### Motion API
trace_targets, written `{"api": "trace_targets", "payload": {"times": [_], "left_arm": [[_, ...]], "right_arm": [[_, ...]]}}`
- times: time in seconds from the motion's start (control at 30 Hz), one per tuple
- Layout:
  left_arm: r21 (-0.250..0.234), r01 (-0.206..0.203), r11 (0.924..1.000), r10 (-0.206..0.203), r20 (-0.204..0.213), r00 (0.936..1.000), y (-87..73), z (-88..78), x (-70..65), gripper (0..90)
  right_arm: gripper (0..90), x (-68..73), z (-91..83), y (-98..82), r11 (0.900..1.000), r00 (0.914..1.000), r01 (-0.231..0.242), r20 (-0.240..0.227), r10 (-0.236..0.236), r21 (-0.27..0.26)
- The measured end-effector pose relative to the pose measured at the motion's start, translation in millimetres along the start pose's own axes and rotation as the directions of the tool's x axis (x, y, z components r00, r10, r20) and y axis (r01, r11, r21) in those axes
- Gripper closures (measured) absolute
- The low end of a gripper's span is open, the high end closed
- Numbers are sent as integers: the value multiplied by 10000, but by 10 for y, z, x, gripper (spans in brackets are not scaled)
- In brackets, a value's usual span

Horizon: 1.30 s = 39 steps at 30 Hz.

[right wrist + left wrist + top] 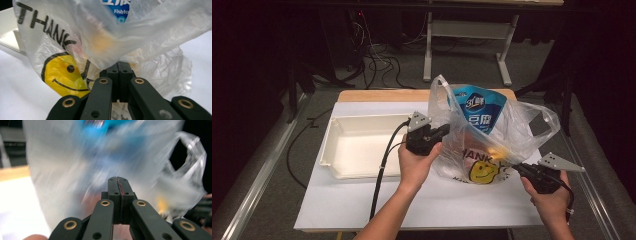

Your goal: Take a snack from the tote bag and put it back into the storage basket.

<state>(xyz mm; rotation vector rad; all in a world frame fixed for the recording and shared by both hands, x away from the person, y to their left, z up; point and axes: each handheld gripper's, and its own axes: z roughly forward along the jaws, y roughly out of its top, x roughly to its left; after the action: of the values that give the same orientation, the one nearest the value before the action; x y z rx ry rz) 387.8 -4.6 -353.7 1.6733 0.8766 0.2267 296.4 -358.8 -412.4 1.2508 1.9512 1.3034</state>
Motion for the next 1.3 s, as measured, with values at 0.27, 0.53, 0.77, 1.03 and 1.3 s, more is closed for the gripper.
{"api": "trace_targets", "payload": {"times": [0.27, 0.53, 0.77, 1.03, 1.3], "left_arm": [[-956, 153, 9953, -140, 145, 9998, -101, -135, -27, 604], [-1997, -1072, 9740, 991, -503, 9938, 249, -287, -310, 174], [-1539, -1135, 9816, 1107, -265, 9935, 503, -45, -383, 122], [-548, -333, 9979, 338, 68, 9994, 324, 87, -245, 896], [1288, 531, 9902, -460, -580, 9973, -676, 42, -122, 900]], "right_arm": [[900, -19, -21, -20, 10000, 9999, -68, 79, 68, 14], [900, 51, 4, 2, 9996, 9996, 263, 113, -264, 76], [900, 84, 11, 18, 9990, 9990, 438, 118, -439, 90], [900, 42, 11, -13, 9985, 9978, 440, 488, -456, 339], [900, -100, -18, -112, 9956, 9926, -346, 1189, 241, 872]]}}
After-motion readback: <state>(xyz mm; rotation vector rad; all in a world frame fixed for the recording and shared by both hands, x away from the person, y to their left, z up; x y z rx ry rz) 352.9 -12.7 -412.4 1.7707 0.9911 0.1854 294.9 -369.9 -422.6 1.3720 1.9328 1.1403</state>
